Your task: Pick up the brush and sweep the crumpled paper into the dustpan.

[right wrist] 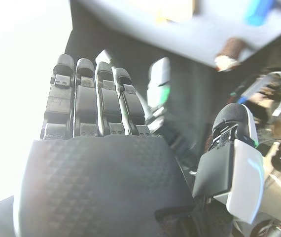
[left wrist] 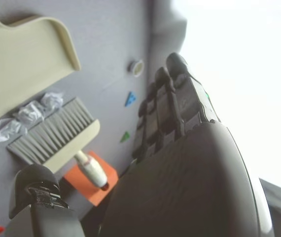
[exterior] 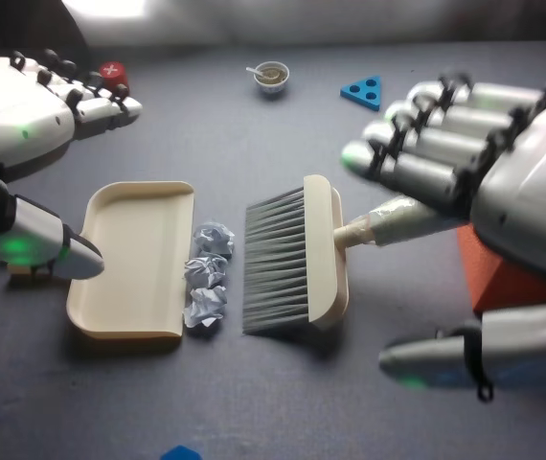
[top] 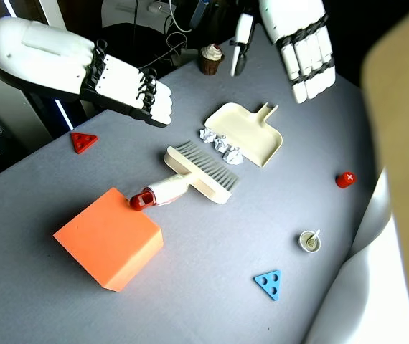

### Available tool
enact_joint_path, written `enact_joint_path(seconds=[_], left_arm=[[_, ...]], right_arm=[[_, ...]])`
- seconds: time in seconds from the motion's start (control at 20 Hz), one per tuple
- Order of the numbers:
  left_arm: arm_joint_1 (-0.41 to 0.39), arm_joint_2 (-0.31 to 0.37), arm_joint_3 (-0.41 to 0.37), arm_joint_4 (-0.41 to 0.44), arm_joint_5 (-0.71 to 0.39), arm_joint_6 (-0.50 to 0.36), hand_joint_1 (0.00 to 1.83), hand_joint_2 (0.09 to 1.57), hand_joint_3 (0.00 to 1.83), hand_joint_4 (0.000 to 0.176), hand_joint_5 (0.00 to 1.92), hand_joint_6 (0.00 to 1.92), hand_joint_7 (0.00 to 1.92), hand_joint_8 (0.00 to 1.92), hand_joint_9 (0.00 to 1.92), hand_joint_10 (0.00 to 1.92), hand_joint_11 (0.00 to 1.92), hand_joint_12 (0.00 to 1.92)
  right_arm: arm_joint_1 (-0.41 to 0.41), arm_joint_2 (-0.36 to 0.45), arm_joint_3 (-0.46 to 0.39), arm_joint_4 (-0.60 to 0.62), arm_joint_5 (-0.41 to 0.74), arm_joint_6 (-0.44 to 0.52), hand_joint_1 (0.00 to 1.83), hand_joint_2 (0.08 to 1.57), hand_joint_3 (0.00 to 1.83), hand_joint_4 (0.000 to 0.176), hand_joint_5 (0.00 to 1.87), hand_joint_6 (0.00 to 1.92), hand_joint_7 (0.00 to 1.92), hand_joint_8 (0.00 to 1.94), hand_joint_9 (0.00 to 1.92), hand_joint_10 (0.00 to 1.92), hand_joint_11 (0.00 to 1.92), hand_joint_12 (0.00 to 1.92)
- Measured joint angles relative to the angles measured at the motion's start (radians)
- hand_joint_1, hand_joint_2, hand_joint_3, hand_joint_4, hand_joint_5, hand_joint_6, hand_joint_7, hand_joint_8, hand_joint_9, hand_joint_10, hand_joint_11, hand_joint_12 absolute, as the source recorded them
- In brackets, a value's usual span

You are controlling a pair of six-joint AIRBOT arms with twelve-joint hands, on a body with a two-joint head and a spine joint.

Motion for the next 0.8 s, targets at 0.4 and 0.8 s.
enact_joint_path(seconds=[0.4, 0.8], left_arm=[[0.185, -0.041, 0.010, 0.204, -0.170, -0.335, 0.78, 1.10, 0.00, 0.017, 0.47, 0.01, 0.28, 0.00, 0.27, 0.00, 0.07, 0.61], [0.287, -0.108, 0.056, 0.245, -0.268, -0.443, 0.82, 1.07, 0.00, 0.012, 0.46, 0.00, 0.30, 0.01, 0.26, 0.00, 0.01, 0.62]], right_arm=[[0.000, -0.006, 0.009, 0.056, -0.040, -0.030, 0.00, 0.96, 0.01, 0.000, 0.11, 0.01, 0.13, 0.01, 0.14, 0.01, 0.17, 0.03], [-0.038, -0.006, 0.003, -0.022, 0.003, -0.030, 0.00, 0.97, 0.01, 0.000, 0.10, 0.00, 0.11, 0.00, 0.11, 0.00, 0.15, 0.01]])
